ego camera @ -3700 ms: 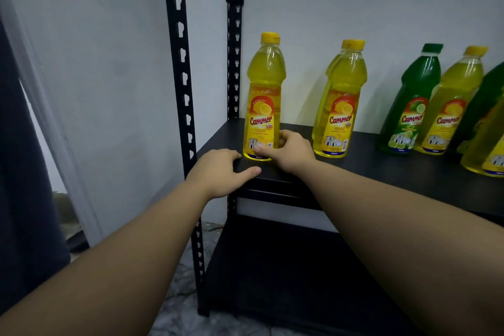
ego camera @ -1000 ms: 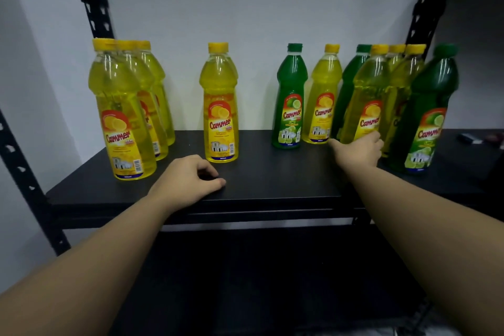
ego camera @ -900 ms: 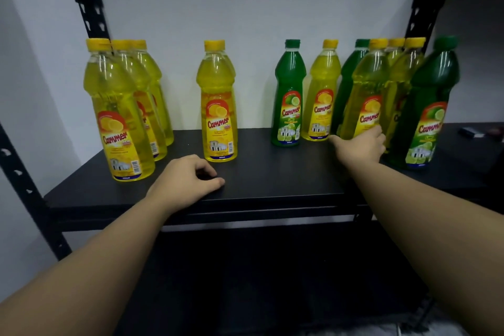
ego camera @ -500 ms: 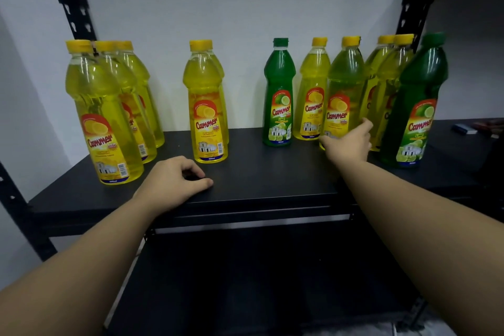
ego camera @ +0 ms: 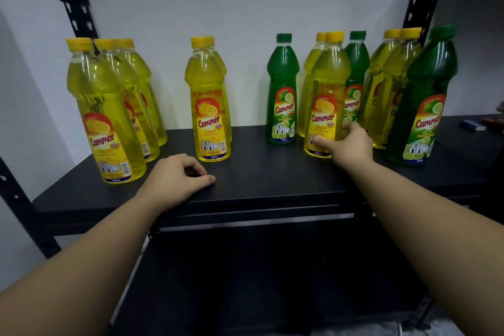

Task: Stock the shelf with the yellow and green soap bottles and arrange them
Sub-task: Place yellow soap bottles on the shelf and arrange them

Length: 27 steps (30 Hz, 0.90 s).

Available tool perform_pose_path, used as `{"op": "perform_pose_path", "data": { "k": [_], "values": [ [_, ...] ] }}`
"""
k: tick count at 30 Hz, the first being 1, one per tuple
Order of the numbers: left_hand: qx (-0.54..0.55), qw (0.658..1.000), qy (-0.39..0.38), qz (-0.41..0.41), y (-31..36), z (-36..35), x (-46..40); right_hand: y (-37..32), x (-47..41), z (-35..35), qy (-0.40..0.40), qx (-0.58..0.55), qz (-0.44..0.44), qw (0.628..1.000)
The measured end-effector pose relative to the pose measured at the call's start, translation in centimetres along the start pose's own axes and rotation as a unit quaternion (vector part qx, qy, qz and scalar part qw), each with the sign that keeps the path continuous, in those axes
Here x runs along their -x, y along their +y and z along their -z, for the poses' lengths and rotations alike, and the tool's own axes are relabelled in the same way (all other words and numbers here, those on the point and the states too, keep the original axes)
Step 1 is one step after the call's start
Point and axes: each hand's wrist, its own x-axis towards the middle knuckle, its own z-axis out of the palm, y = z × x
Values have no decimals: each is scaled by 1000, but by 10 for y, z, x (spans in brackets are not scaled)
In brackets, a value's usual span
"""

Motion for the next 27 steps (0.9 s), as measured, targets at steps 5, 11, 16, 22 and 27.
{"op": "perform_pose_path", "data": {
  "k": [5, 11, 16, 22, 27],
  "values": [
    [-1, 1000, -2, 3, 0, 0, 2, -5, 18, -4, -74, -21, 39, 996],
    [-6, 1000, -9, 9, 3, 2, 3, -15, 43, -16, -148, -44, 79, 985],
    [26, 1000, -5, 11, 4, 2, 6, -37, 67, -38, -216, -83, 100, 968],
    [72, 997, -12, 6, 2, 3, 4, -69, 94, -75, -240, -79, 135, 958],
    [120, 993, -14, 2, -1, 8, 5, -88, 111, -99, -253, -84, 160, 950]
  ]
}}
